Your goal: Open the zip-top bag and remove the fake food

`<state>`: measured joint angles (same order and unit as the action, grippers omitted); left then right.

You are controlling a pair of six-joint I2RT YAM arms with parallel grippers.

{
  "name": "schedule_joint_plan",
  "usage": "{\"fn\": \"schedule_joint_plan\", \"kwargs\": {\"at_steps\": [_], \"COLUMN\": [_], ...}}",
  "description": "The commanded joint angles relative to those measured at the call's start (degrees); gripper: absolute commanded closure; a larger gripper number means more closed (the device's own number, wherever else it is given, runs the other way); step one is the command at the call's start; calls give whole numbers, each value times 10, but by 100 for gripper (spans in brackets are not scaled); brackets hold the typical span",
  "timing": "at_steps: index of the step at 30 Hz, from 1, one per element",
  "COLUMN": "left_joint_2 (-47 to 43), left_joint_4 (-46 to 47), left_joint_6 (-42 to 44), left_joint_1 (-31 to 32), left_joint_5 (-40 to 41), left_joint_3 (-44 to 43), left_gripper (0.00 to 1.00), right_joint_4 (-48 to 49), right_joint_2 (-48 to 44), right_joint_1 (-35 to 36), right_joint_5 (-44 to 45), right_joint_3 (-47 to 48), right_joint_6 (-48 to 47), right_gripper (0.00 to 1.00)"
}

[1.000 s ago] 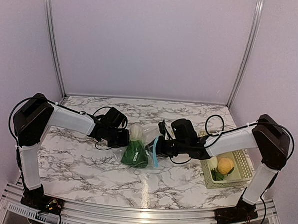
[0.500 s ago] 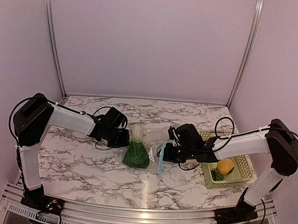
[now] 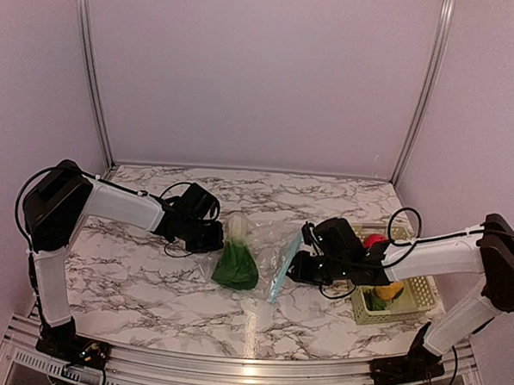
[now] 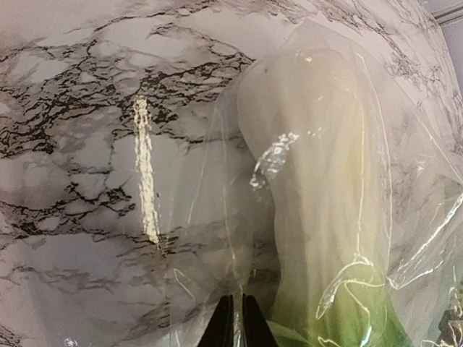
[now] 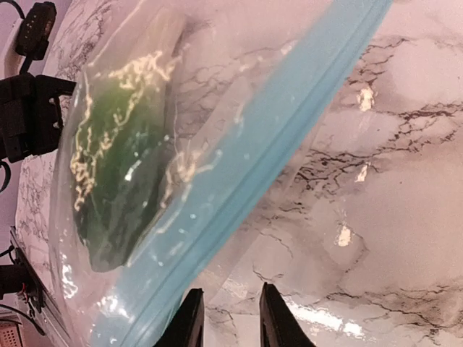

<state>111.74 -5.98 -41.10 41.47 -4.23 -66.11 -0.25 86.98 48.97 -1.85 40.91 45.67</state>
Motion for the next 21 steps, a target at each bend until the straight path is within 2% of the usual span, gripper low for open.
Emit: {"fn": "schedule_joint_plan", "kwargs": {"at_steps": [1, 8, 12, 16, 21], "left_joint_2": [8, 9, 10, 11, 14], "left_joint_4": [-8, -8, -5, 2, 9], "left_joint_6": [6, 7, 7, 8, 8], "left_joint_1": [-3, -3, -3, -3, -3], "left_joint_5": [0, -2, -6, -13, -25], "left_joint_3": [-15, -17, -17, -17, -17], "left_gripper": [94, 94, 94, 94, 94], "right_joint_4": [52, 111, 205, 305, 333], "right_joint_2": [-42, -39, -16, 21, 83], "right_joint_1": [-2, -15, -28, -38, -36], "right_joint_5": [-9, -72, -127, -167, -177], "right_joint_3": [-6, -8, -30, -43, -7], "right_joint_6": [13, 32, 67, 94, 93], "right_gripper": [75, 80, 83, 83, 82]}}
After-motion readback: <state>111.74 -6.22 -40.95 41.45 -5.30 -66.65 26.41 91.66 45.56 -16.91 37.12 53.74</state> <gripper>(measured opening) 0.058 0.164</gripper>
